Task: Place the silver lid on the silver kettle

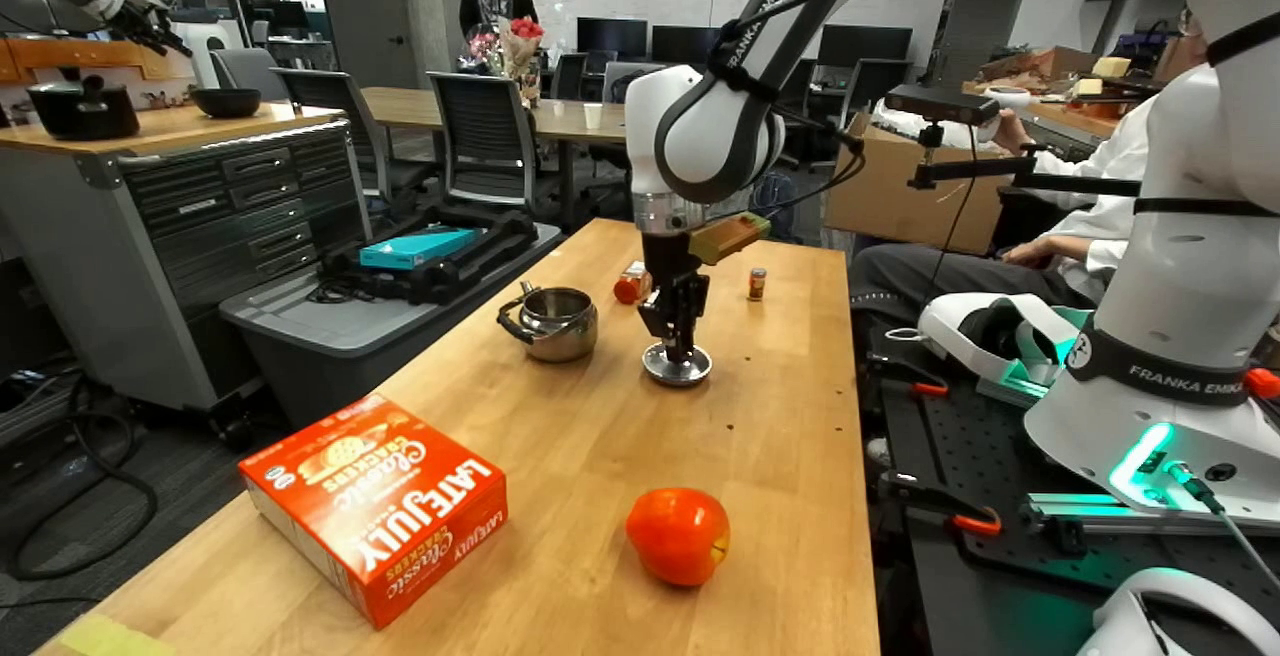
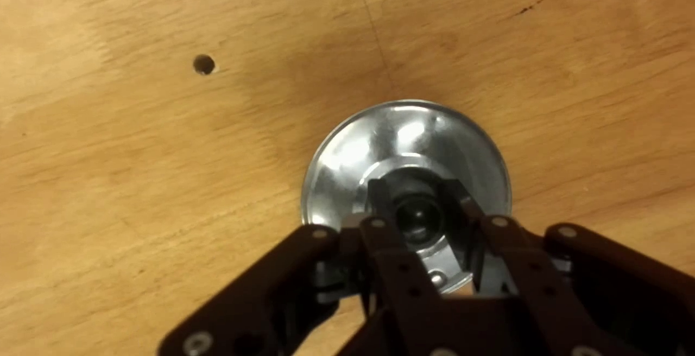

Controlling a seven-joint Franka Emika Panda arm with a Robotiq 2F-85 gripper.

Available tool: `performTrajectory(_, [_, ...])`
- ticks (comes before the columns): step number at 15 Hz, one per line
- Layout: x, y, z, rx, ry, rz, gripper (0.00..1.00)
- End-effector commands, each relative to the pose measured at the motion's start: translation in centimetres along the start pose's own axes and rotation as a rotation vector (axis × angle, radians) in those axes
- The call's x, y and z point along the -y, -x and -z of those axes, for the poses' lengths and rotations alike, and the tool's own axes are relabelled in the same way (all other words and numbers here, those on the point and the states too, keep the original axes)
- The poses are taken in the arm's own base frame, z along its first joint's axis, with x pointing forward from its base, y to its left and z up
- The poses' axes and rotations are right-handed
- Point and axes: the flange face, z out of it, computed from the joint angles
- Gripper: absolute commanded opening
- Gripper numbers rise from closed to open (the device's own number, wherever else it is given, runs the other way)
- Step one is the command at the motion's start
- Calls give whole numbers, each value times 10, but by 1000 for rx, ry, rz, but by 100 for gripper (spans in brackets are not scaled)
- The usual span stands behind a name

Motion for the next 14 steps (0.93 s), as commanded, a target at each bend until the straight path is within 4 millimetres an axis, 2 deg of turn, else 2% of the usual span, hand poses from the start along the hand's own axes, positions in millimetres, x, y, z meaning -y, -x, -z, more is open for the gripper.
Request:
performTrajectory(1, [17, 4, 28, -14, -12, 29, 12])
performTrajectory(10, [49, -15, 75, 6, -87, 34, 12])
performTrajectory(14, [54, -30, 91, 9, -108, 11, 12])
